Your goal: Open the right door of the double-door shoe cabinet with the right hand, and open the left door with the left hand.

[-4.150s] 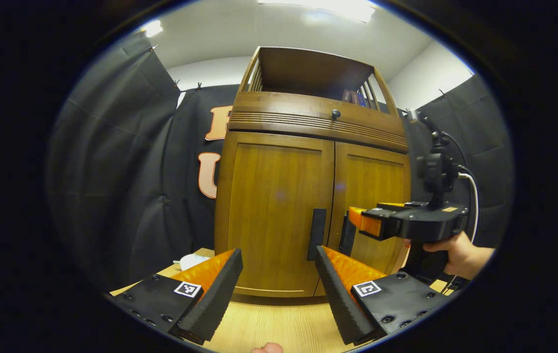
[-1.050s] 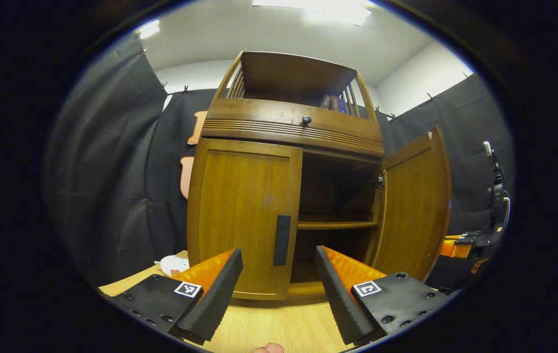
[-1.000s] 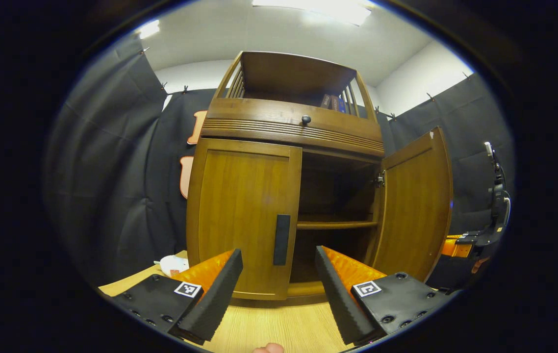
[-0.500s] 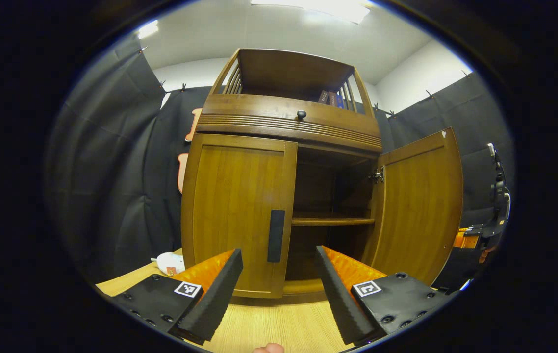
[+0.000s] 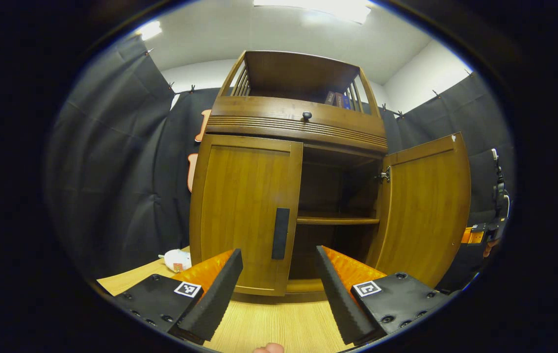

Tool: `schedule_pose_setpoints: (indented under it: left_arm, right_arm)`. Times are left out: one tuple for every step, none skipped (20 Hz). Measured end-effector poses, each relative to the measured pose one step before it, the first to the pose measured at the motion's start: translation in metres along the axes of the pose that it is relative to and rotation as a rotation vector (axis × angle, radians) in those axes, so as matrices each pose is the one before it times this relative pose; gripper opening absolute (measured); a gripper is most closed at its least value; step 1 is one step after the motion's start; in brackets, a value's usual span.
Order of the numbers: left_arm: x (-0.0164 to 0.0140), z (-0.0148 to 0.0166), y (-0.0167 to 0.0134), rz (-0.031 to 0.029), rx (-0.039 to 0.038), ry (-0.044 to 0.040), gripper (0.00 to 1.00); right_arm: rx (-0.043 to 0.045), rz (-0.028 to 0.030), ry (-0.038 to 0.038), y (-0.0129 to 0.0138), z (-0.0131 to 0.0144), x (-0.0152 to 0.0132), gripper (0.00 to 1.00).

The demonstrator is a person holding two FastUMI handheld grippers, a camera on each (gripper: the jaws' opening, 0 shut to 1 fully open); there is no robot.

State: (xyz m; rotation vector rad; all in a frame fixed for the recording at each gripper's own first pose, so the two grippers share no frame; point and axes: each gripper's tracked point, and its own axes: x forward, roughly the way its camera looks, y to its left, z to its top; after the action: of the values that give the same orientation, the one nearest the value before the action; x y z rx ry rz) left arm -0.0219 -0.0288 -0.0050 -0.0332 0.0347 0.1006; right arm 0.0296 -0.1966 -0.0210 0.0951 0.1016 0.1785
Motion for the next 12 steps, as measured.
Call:
schedule_pose_setpoints:
  left_arm:
    - [-0.00011,-0.0004,-0.00108,0.00299,-0.00163,-0.00176,0.94]
    - [-0.00077,-0.00016,-0.00283,0.00142,-0.00273,-0.00295,0.96]
    - [-0.00064,-0.00034,-0.00152,0.00354,-0.00333,-0.00173,0.94]
    - [-0.00055,-0.00046,-0.00172,0.00189,-0.00375,-0.00076,0.95]
    - [0.00027,-0.00115,-0.00187,0.00255,-0.00323,0.00004,0.96]
    - [-0.00012,-0.00038,-0.00295,0.0017,-0.00153,0.00092,0.96]
    - [-0.00027,0.0008,-0.00088,0.00222,0.00009,-0.00264,0.94]
    - [-0.00087,0.00047,-0.0009,0.00239,-0.00054,-0.00318,0.94]
    - [0.0002,0.00041,-0.00035,-0.00195,-0.00498,0.00157,0.96]
    - [0.00012,-0.00014,-0.00166,-0.00558,-0.00458,0.0001,0.98]
    - [0.0,0.00057,0.00038,0.00196,0.00036,0.00069,0.99]
    - [-0.00078,-0.00033,0.00264,0.00586,0.00284,0.00106,0.99]
  right_arm:
    - [0.01097,0.00963,0.00313,-0.00324,-0.00056,0.00144,0.0]
    - [-0.00156,0.01135,0.00315,-0.00185,0.00088,0.00103,0.0]
    - [-0.00309,0.01064,0.0037,-0.00014,0.00056,0.00077,0.0]
    - [-0.00616,0.00678,0.00298,-0.00066,0.00012,0.00146,0.0]
    - [-0.00112,0.00179,0.00399,0.00026,-0.00047,-0.00114,0.0]
    - [0.0018,-0.00395,0.00295,0.00056,-0.00034,-0.00079,0.0]
    - [-0.01445,-0.00274,0.00024,0.00092,0.0002,0.00107,0.0]
    - [-0.01332,-0.00335,0.00084,0.00089,0.00036,-0.00155,0.0]
    - [-0.00334,-0.00204,0.00526,0.00027,-0.00091,-0.00033,0.0]
    - [0.00575,-0.00179,0.00054,-0.00036,-0.00128,-0.00063,0.0]
    - [0.01303,-0.00432,-0.00319,-0.00084,-0.00037,-0.00105,0.0]
    - [0.00957,-0.00363,-0.00508,-0.00054,0.00053,-0.00295,0.0]
